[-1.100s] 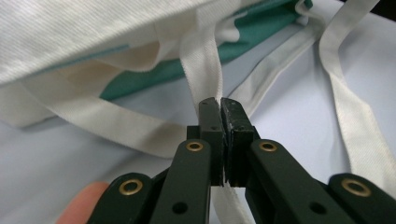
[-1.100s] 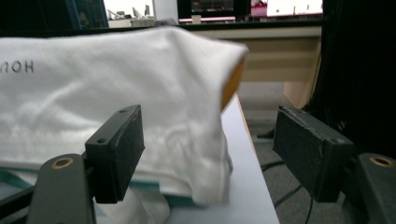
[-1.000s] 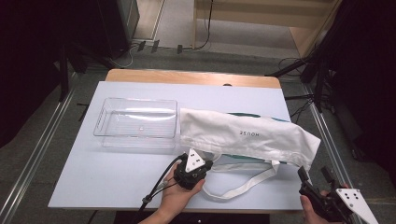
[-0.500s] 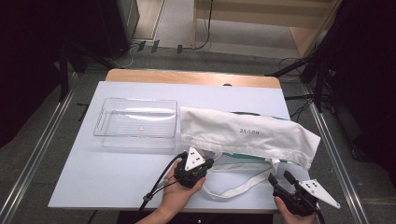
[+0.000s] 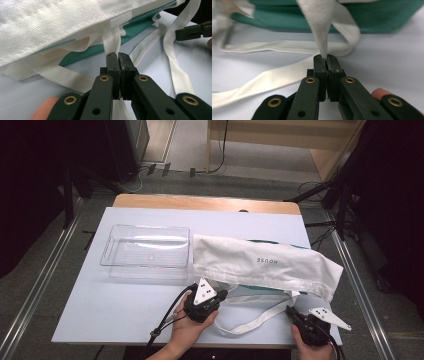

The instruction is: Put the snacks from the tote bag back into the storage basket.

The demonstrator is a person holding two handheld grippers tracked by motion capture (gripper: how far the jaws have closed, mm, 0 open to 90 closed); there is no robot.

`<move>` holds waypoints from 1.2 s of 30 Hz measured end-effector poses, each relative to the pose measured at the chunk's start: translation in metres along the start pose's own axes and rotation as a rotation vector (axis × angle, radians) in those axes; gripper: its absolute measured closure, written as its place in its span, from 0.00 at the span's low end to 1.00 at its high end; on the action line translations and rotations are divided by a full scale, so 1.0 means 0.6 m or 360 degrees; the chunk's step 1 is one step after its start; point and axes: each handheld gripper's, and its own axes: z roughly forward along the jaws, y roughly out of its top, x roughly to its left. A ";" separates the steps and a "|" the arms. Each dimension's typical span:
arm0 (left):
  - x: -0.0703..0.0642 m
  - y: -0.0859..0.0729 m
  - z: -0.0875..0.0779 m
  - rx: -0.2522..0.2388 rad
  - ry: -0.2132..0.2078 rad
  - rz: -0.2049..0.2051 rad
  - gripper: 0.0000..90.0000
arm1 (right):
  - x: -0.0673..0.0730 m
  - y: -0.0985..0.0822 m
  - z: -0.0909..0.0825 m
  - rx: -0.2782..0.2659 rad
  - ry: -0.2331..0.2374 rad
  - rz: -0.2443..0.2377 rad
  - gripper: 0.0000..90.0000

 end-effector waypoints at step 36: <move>-0.028 -0.011 0.023 0.0113 -0.0056 0.0050 1.00 | 0.096 0.018 0.012 -0.0240 0.0238 -0.0205 1.00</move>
